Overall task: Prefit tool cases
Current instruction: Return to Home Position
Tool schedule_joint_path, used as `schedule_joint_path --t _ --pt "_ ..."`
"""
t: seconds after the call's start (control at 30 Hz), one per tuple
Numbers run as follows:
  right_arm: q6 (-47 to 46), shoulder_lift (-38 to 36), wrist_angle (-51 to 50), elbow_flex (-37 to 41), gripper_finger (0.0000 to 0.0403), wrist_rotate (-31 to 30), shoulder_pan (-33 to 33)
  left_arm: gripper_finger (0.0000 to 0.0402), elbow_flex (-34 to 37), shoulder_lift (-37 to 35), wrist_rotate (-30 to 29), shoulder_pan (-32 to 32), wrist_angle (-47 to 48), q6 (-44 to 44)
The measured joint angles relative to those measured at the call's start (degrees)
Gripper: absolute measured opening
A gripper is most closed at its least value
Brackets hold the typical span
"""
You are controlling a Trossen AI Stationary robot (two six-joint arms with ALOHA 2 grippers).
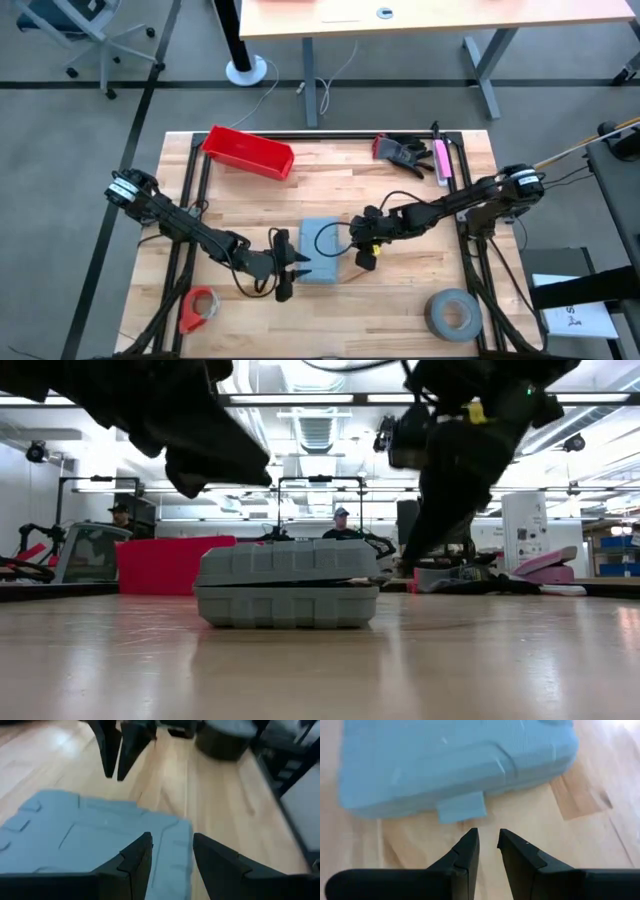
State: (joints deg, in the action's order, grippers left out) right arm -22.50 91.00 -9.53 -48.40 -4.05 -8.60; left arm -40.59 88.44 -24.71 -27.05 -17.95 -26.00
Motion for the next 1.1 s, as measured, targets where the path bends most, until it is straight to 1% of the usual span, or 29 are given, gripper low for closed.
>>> schedule_joint_path --t 0.13,0.37,0.57,0.67,0.83,0.93,1.1 --pt "0.0 -4.0 -0.1 0.0 0.0056 0.0 0.0 0.0151 1.9 -0.6 0.0 0.1 -8.9 0.0" --pt "0.0 -12.8 0.0 0.0 0.0044 0.0 0.8 0.0151 3.6 -2.7 0.0 0.6 -19.9 0.0" --pt "0.0 -19.3 0.8 0.0 0.0051 0.0 1.0 0.0151 6.9 -5.3 0.2 0.7 -30.7 0.0" --pt "0.0 -21.5 1.3 0.0 0.0058 0.0 1.0 0.0151 8.5 -7.2 0.1 1.0 -33.6 0.0" --pt "0.0 -24.9 1.3 0.0 0.0067 0.0 1.1 0.0151 10.4 -10.6 -0.1 1.2 -33.9 0.0" --pt "0.0 -27.0 1.3 0.0 0.0071 0.0 1.1 0.0151 10.9 -11.4 0.0 1.4 -33.9 0.0" --pt "0.0 -31.1 1.3 0.3 0.0066 0.0 1.1 0.0151 13.2 -13.8 0.0 2.3 -34.0 0.0"
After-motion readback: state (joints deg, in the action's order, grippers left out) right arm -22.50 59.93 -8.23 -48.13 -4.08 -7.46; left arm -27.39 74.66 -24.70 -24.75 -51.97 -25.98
